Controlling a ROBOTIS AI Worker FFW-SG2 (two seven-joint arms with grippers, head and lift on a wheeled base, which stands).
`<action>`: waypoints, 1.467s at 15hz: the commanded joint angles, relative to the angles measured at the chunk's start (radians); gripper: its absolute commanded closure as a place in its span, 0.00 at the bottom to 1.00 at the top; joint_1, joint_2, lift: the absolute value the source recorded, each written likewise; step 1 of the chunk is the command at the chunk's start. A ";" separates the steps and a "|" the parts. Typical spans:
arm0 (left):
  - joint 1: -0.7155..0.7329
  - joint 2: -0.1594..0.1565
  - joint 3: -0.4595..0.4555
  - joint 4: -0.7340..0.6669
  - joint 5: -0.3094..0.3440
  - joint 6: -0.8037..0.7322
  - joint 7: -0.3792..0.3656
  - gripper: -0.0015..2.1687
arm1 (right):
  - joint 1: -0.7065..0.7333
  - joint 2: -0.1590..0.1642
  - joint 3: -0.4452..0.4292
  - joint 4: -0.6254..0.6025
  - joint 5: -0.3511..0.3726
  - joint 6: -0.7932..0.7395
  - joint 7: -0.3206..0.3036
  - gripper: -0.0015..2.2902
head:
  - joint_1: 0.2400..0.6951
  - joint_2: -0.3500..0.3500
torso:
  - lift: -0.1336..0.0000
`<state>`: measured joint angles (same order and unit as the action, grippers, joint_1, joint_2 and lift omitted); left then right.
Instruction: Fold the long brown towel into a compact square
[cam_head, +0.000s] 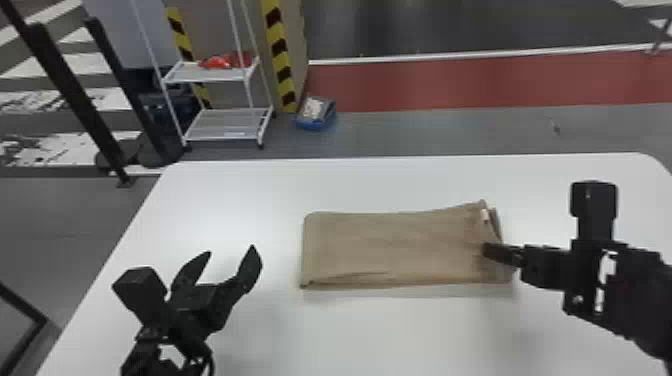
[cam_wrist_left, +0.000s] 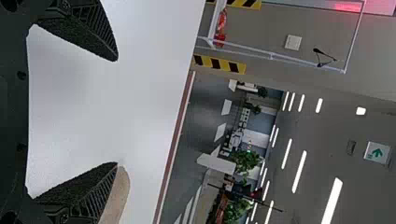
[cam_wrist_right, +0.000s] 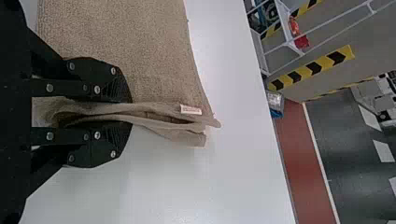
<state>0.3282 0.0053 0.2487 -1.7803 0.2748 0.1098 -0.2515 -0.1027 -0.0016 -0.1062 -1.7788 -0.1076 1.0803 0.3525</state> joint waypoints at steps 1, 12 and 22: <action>0.000 0.002 0.003 0.002 0.001 -0.003 0.000 0.04 | 0.014 -0.001 -0.029 -0.041 -0.026 0.005 0.002 0.65 | 1.00 0.71 | 0.06; 0.000 0.001 0.000 0.001 0.001 -0.009 -0.002 0.04 | 0.061 0.002 0.180 -0.347 -0.021 0.011 -0.079 0.65 | 1.00 0.74 | 0.06; -0.009 0.002 -0.009 0.024 -0.005 -0.012 -0.002 0.04 | -0.017 0.002 0.439 -0.076 0.060 -0.170 -0.112 0.40 | 1.00 0.95 | 0.06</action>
<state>0.3194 0.0065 0.2397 -1.7574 0.2701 0.0980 -0.2531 -0.1046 0.0000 0.3086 -1.8904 -0.0422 0.9403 0.2408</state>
